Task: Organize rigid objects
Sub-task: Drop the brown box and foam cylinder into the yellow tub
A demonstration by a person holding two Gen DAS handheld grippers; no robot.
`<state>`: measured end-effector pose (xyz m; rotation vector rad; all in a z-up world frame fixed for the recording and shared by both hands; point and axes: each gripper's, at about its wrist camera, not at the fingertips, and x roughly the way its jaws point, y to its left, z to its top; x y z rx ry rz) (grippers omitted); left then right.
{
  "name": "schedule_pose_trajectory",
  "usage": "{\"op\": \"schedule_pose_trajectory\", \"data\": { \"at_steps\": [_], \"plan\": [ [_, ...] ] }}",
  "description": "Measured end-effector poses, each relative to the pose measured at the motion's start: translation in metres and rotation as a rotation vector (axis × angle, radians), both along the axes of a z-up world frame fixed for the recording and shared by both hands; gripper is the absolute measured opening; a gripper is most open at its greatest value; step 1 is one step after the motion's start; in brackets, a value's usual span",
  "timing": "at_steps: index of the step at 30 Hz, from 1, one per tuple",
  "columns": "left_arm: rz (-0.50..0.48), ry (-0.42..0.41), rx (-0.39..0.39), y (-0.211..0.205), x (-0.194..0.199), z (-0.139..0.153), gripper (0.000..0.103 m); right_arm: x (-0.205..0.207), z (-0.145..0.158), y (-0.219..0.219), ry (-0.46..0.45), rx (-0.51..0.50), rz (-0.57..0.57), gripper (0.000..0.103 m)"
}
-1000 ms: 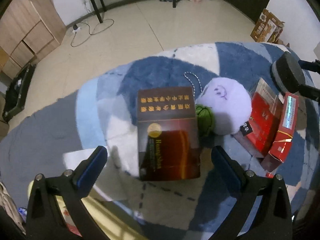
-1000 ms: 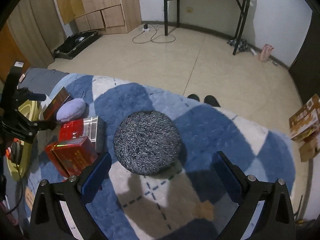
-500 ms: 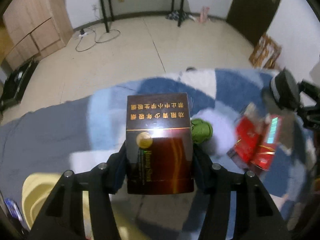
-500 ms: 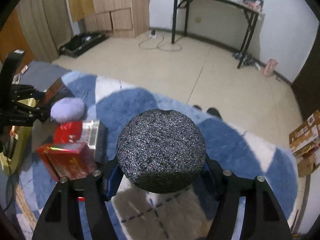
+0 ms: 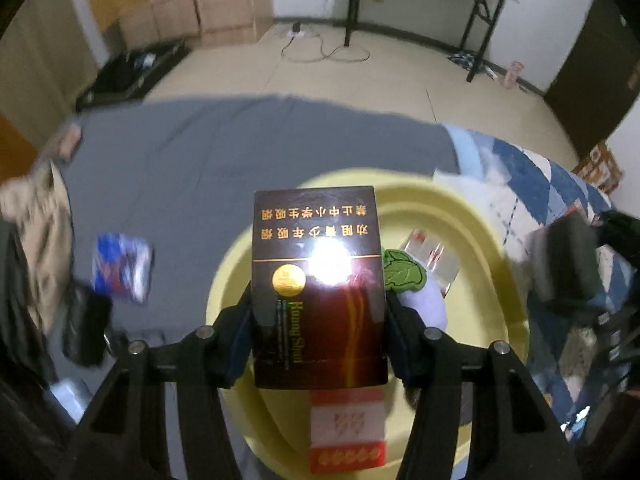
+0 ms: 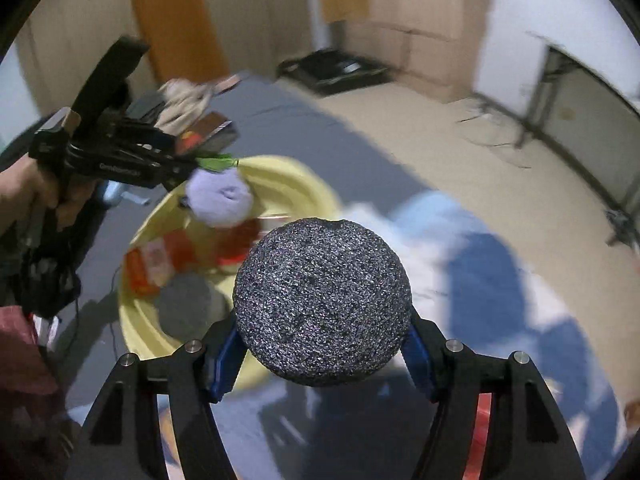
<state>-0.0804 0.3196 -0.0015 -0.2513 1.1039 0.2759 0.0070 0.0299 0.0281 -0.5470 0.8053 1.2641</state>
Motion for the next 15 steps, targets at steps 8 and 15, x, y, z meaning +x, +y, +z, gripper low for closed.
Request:
{"op": "schedule_pose_trajectory", "data": {
  "at_steps": [8, 15],
  "plan": [
    [-0.036, -0.023, -0.032, -0.001, -0.009, -0.014, 0.058, -0.014, -0.035, 0.068, -0.021, -0.04, 0.046, 0.067],
    [-0.058, 0.015, 0.008, -0.009, 0.007, -0.026, 0.064, -0.017, -0.042, 0.077, -0.033, -0.08, 0.021, 0.068]
  ]
}}
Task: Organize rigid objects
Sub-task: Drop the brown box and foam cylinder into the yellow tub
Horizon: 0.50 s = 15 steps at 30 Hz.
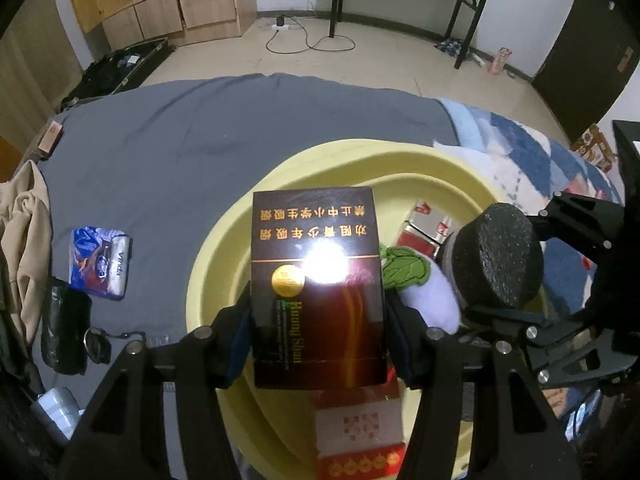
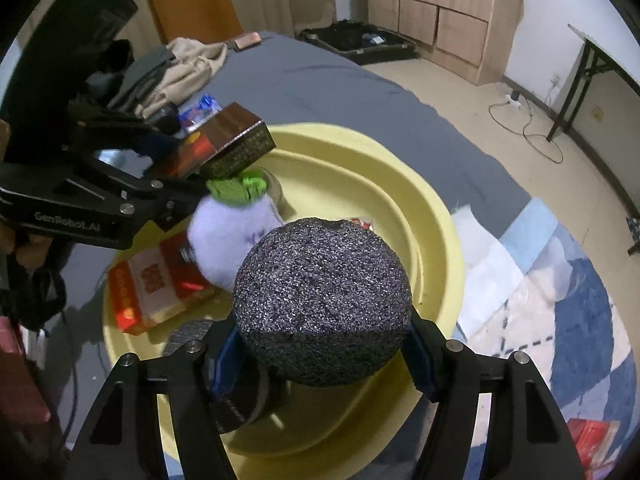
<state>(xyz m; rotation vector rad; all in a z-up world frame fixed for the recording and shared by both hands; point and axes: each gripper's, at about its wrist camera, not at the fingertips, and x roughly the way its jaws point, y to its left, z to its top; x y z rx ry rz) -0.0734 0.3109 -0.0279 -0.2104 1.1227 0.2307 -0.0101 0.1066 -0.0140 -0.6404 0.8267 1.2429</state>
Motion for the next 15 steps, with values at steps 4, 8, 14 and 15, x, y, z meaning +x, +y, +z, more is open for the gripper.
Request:
{"op": "schedule_pose_trajectory", "data": {
  "at_steps": [4, 8, 14, 15],
  "plan": [
    [0.043, -0.028, -0.047, 0.009, -0.008, -0.002, 0.094, -0.014, 0.0, 0.008, -0.059, -0.033, 0.021, 0.07],
    [0.077, -0.073, -0.066, 0.016, -0.016, 0.015, 0.099, -0.017, 0.006, 0.004, -0.044, -0.007, 0.019, 0.092],
    [0.027, -0.127, -0.011, -0.008, 0.006, 0.065, 0.103, -0.005, 0.047, -0.05, -0.041, 0.108, -0.025, 0.103],
    [0.003, -0.139, -0.005, -0.02, 0.014, 0.072, 0.103, 0.005, 0.054, -0.071, -0.034, 0.122, -0.061, 0.103]
  ]
}}
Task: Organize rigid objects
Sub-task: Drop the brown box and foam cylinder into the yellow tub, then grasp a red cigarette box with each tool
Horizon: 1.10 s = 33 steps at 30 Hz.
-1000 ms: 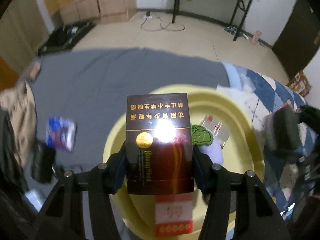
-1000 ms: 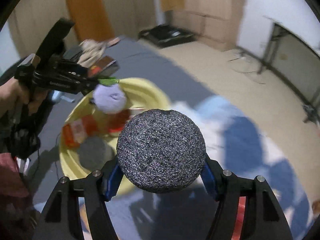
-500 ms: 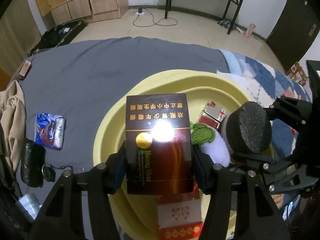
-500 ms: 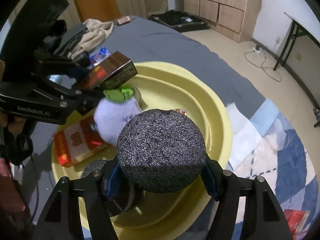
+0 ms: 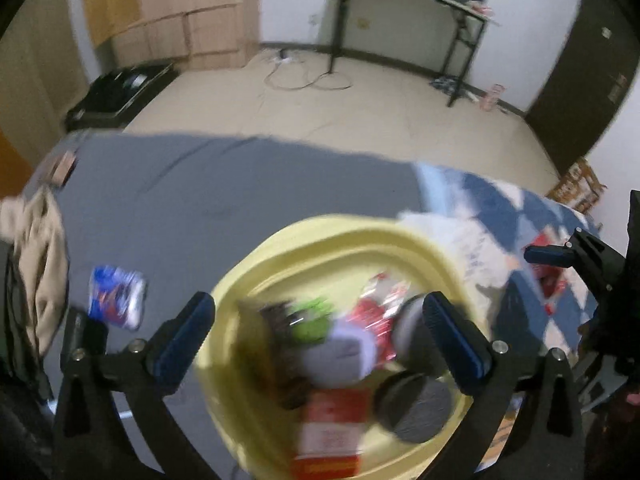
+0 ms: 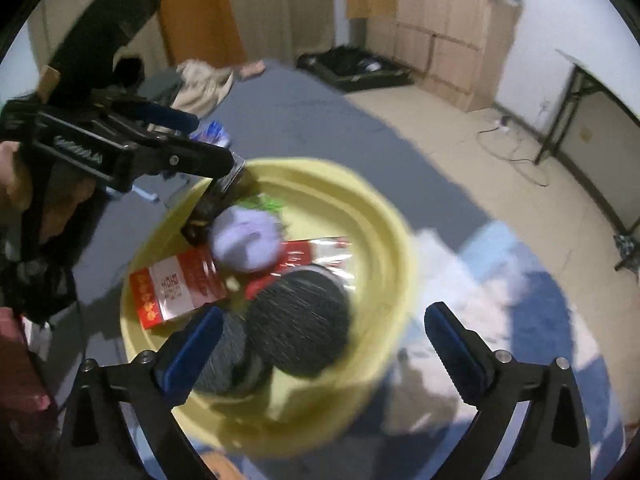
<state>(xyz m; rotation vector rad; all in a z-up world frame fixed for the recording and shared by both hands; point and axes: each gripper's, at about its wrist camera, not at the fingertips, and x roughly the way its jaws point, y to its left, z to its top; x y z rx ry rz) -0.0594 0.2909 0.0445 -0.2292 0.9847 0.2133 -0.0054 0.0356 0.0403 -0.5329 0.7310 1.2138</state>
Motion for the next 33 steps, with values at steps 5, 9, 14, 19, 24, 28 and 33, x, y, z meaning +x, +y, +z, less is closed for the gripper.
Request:
{"op": "schedule_pose_trajectory", "data": {
  "at_steps": [5, 9, 14, 19, 24, 28, 33],
  "plan": [
    [-0.105, 0.021, -0.051, -0.067, 0.053, 0.01, 0.103, 0.042, 0.003, -0.097, -0.018, -0.018, -0.188, 0.103],
    [-0.177, 0.086, -0.098, -0.123, 0.103, -0.001, 0.103, 0.073, -0.023, -0.176, -0.013, -0.091, -0.352, 0.103],
    [-0.304, 0.099, -0.082, -0.185, 0.144, -0.018, 0.103, 0.09, -0.045, -0.208, 0.041, -0.068, -0.431, 0.103],
    [-0.265, 0.157, -0.091, -0.193, 0.15, -0.039, 0.103, 0.094, -0.055, -0.202, 0.126, -0.027, -0.45, 0.103],
    [-0.241, 0.171, -0.08, -0.182, 0.141, -0.052, 0.103, 0.103, -0.057, -0.187, 0.099, -0.004, -0.427, 0.103],
    [-0.235, 0.187, -0.081, -0.175, 0.134, -0.058, 0.103, 0.109, -0.069, -0.168, 0.116, -0.054, -0.45, 0.103],
    [-0.257, 0.197, -0.096, -0.182, 0.131, -0.066, 0.103, 0.12, -0.075, -0.162, 0.103, -0.057, -0.474, 0.1]
  ]
}}
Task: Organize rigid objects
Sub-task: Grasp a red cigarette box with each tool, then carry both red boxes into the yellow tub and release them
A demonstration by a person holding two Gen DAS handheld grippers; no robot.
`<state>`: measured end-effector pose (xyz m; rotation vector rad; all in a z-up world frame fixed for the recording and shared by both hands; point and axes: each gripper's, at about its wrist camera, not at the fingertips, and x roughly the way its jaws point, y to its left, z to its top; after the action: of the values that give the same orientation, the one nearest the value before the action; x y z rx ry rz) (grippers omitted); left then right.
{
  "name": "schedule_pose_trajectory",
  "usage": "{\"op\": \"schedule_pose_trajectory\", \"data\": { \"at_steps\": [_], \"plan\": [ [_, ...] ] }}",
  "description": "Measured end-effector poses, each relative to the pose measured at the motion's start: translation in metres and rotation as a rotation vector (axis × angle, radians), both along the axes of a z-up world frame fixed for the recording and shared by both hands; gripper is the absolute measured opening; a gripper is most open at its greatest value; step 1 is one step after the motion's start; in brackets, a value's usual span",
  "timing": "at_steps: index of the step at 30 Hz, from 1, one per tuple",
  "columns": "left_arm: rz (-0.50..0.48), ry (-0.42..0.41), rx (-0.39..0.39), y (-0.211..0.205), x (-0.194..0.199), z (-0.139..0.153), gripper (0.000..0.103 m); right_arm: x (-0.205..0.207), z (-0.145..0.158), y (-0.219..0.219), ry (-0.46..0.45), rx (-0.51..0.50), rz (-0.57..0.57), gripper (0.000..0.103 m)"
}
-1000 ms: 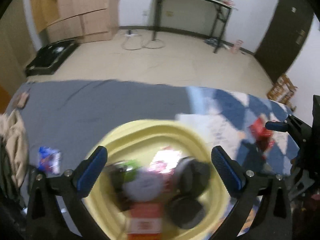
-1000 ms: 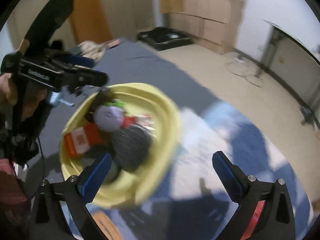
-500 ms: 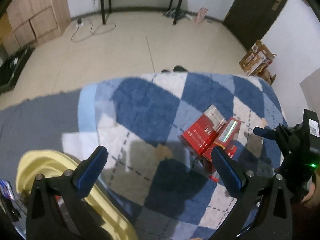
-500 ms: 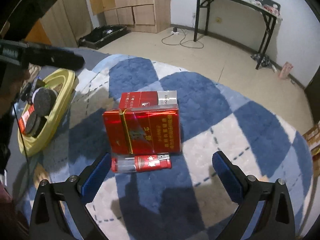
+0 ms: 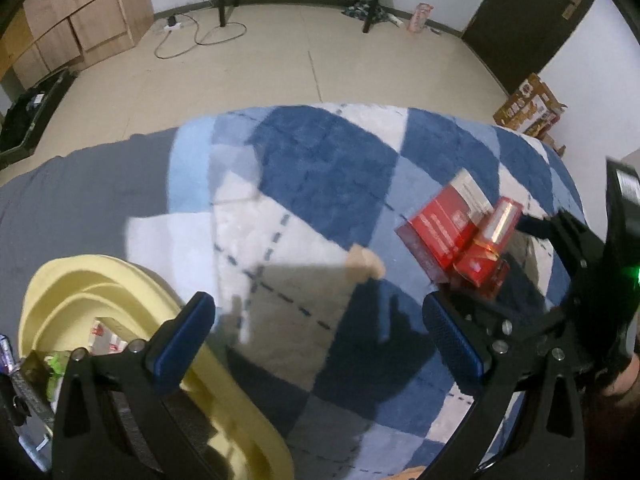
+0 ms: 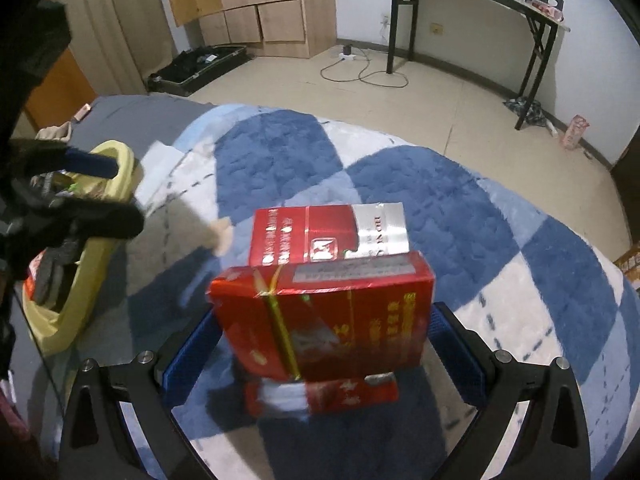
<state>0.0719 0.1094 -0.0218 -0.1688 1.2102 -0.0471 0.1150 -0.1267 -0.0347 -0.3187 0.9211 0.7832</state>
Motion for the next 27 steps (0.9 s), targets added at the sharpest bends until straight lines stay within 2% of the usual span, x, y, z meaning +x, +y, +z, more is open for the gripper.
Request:
{"op": "schedule_pose_trajectory", "data": {
  "at_steps": [2, 5, 7, 12, 15, 18, 20, 21, 22, 23, 25, 27],
  "plan": [
    [-0.021, 0.007, -0.008, -0.011, 0.002, -0.006, 0.103, 0.006, 0.0, -0.001, 0.005, 0.012, -0.007, 0.093],
    [-0.046, 0.004, -0.017, -0.029, 0.007, -0.012, 0.103, 0.021, 0.001, -0.014, -0.011, 0.008, -0.046, 0.093],
    [-0.1, 0.001, -0.01, -0.046, 0.012, -0.016, 0.103, 0.032, 0.002, -0.028, -0.022, 0.001, -0.087, 0.093],
    [-0.258, -0.039, 0.092, -0.088, 0.027, -0.016, 0.103, 0.069, -0.005, -0.075, 0.003, -0.022, -0.205, 0.094],
    [-0.328, -0.049, 0.125, -0.102, 0.047, -0.018, 0.103, 0.08, -0.014, -0.089, 0.027, -0.048, -0.23, 0.094],
    [-0.378, -0.078, 0.195, -0.109, 0.063, -0.022, 0.103, 0.079, -0.019, -0.092, 0.016, -0.06, -0.209, 0.094],
    [-0.401, -0.08, 0.219, -0.112, 0.072, -0.029, 0.099, 0.075, -0.018, -0.09, -0.002, -0.074, -0.196, 0.095],
    [-0.408, -0.08, 0.203, -0.114, 0.074, -0.032, 0.087, 0.073, -0.019, -0.089, -0.009, -0.08, -0.193, 0.095],
    [-0.411, -0.077, 0.186, -0.115, 0.075, -0.034, 0.065, 0.073, -0.019, -0.089, -0.013, -0.08, -0.192, 0.096],
    [-0.407, -0.071, 0.18, -0.117, 0.075, -0.037, 0.065, 0.071, -0.019, -0.087, -0.019, -0.081, -0.193, 0.094],
    [-0.385, -0.109, 0.211, -0.122, 0.069, -0.037, 0.063, 0.066, -0.018, -0.089, -0.036, -0.08, -0.196, 0.09],
    [-0.377, -0.13, 0.206, -0.122, 0.063, -0.031, 0.059, 0.064, -0.017, -0.086, -0.051, -0.084, -0.19, 0.09]
  ]
}}
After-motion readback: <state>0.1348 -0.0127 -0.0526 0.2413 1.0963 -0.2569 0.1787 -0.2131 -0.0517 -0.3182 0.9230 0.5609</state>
